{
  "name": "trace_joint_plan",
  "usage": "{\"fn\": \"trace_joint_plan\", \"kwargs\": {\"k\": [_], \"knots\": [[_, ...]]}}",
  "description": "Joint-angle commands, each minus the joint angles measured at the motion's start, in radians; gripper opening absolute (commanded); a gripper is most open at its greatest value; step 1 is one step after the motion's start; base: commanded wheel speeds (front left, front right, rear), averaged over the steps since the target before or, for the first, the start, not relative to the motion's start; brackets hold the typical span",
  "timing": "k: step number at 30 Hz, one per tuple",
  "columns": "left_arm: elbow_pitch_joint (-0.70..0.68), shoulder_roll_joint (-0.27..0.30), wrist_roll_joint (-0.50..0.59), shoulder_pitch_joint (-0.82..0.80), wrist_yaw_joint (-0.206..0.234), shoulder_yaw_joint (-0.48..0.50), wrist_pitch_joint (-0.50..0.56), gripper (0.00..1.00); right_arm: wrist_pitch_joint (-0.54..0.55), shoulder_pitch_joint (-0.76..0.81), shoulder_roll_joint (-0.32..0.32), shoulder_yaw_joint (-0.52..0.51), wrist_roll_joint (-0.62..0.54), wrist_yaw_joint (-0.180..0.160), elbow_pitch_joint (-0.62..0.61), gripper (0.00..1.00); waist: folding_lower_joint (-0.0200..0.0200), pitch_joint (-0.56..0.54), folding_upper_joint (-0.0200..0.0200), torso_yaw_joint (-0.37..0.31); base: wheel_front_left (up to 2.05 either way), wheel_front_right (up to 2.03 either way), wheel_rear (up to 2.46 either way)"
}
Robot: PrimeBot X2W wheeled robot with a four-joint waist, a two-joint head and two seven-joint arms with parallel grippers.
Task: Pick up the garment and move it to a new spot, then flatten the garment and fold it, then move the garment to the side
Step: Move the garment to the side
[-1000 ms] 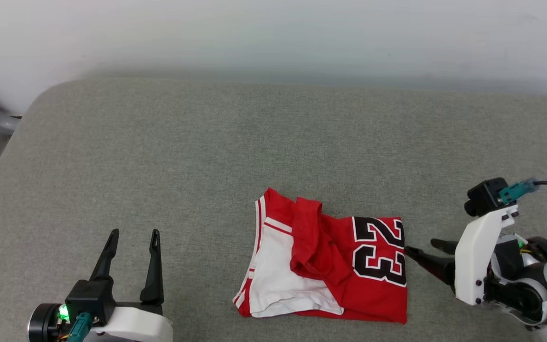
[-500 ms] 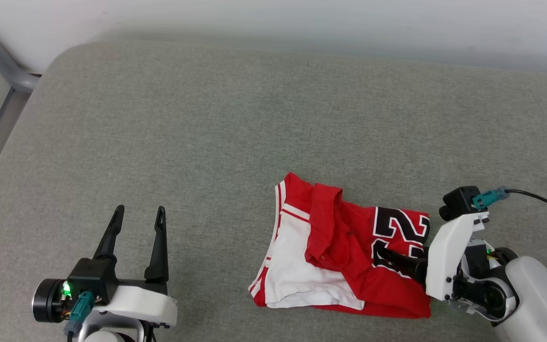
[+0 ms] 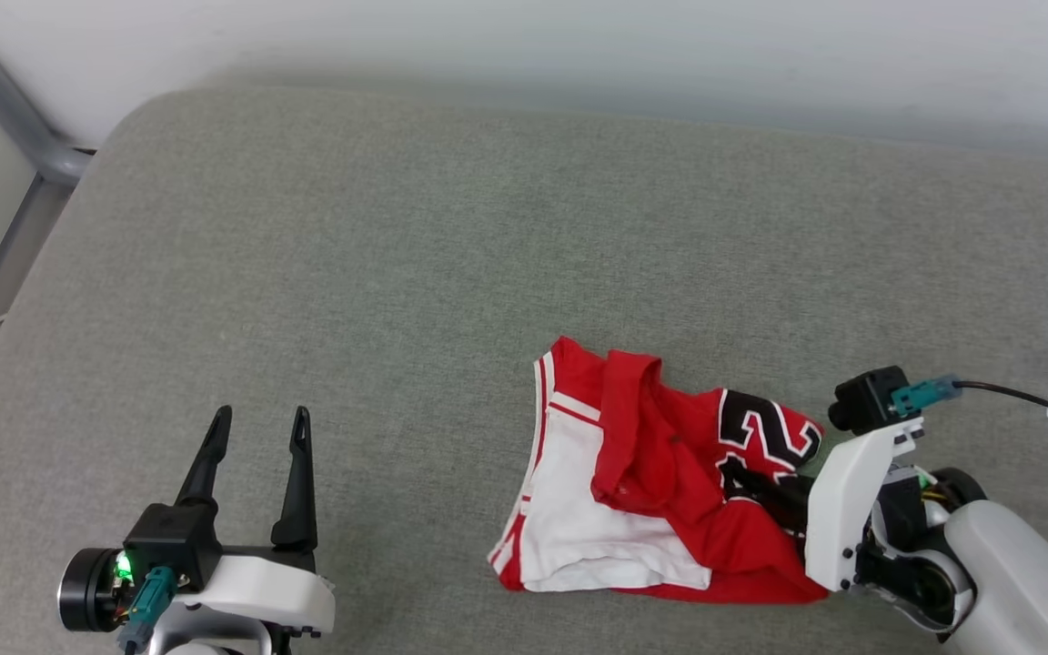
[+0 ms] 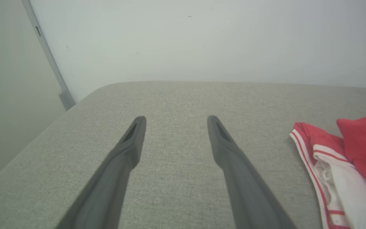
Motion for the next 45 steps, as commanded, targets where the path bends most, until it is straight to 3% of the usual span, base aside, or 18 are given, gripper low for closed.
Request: {"fn": "trace_joint_plan", "kwargs": {"k": [1, 9, 18, 24, 34, 38, 45], "knots": [[-0.002, -0.001, -0.003, 0.013, 0.005, 0.004, -0.002, 1.00, -0.033, -0.018, -0.033, 0.009, 0.008, -0.002, -0.024, 0.00, 0.0000, -0.015, 0.0000, -0.017, 0.00, 0.00, 0.00], [-0.023, -0.002, -0.003, 0.041, 0.009, 0.026, -0.002, 1.00, -0.093, -0.073, -0.132, 0.064, -0.050, -0.002, -0.164, 0.00, 0.0000, -0.043, 0.0000, -0.125, 0.00, 0.00, 0.00], [-0.059, -0.003, -0.002, 0.042, 0.017, 0.038, -0.002, 1.00, -0.027, -0.131, -0.254, 0.075, -0.102, -0.002, -0.272, 0.00, 0.0000, -0.007, 0.0000, -0.299, 0.00, 0.00, 0.00], [-0.091, 0.014, 0.005, 0.005, 0.008, 0.052, -0.002, 1.00, 0.000, -0.173, -0.287, 0.032, -0.095, -0.002, -0.278, 0.00, 0.0000, 0.054, 0.0000, -0.379, 0.00, 0.00, 0.00], [-0.149, 0.038, 0.017, -0.047, -0.009, 0.053, -0.002, 1.00, 0.080, -0.266, -0.399, -0.025, -0.166, -0.002, -0.160, 0.00, 0.0000, 0.172, 0.0000, -0.386, 0.00, 0.00, 0.00], [-0.173, 0.044, 0.016, -0.074, -0.015, 0.046, -0.002, 1.00, 0.082, -0.285, -0.451, -0.078, -0.192, -0.002, -0.067, 0.00, 0.0000, 0.227, 0.0000, -0.360, 0.00, 0.00, 0.00], [-0.199, 0.051, 0.009, -0.112, -0.023, 0.049, -0.002, 1.00, 0.061, -0.321, -0.486, -0.204, -0.250, -0.002, 0.073, 0.00, 0.0000, 0.306, 0.0000, -0.324, 0.00, 0.00, 0.00]]}}
